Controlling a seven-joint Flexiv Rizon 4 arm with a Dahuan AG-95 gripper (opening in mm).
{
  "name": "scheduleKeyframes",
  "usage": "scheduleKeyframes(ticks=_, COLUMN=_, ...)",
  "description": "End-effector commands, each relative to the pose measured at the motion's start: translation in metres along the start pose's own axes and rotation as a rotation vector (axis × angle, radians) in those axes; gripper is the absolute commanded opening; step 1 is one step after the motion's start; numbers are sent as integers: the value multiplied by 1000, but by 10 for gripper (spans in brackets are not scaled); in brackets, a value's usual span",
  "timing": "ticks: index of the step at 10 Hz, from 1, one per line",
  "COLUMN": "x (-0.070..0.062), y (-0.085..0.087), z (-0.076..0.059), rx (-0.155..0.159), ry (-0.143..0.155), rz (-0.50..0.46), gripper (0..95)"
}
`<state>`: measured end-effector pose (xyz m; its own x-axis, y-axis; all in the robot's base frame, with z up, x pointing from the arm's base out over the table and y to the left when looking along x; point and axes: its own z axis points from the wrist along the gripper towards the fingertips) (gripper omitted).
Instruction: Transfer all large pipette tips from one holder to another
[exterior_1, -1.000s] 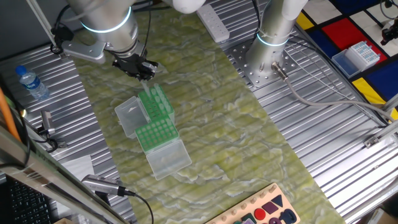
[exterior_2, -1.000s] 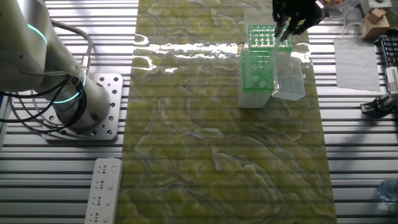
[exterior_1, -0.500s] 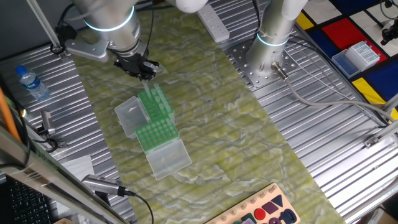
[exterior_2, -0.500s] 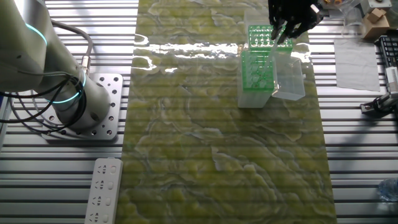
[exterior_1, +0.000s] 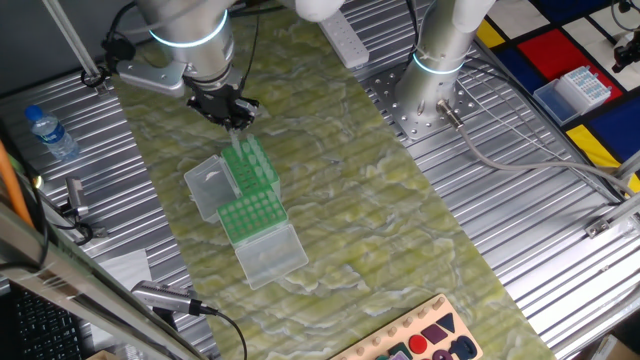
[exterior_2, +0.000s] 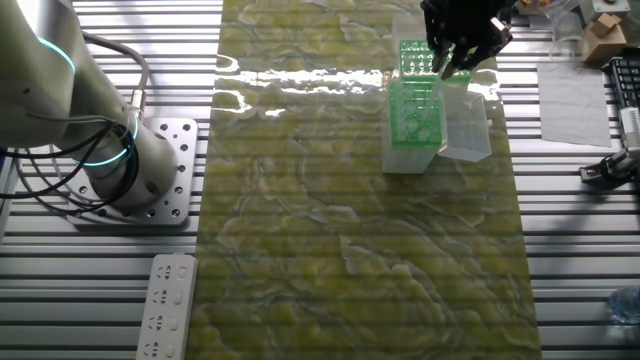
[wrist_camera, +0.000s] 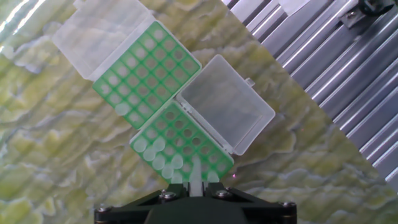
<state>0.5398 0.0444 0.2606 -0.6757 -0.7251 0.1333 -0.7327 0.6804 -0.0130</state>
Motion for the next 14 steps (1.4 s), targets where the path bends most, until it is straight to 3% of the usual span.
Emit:
scheduleKeyframes(ticks=1, x=0, y=0, z=-1, rx=-2, ry=2, rz=-7, gripper=570)
scheduleKeyframes(ticks=5, x=-19, y=17, z=-3, rx=-8, ry=9, rz=93, gripper=570)
scheduleKeyframes(ticks=9, x=-49, y=53, z=22, rx=-43, ry=-21, rz=232, gripper=570)
scheduleKeyframes(ticks=12, x=-60, y=79, z=42, rx=-83, ry=-57, rz=336, gripper=570)
scheduleKeyframes(ticks=14, x=-68, y=92, z=52, rx=-87, ry=-57, rz=381, gripper=570)
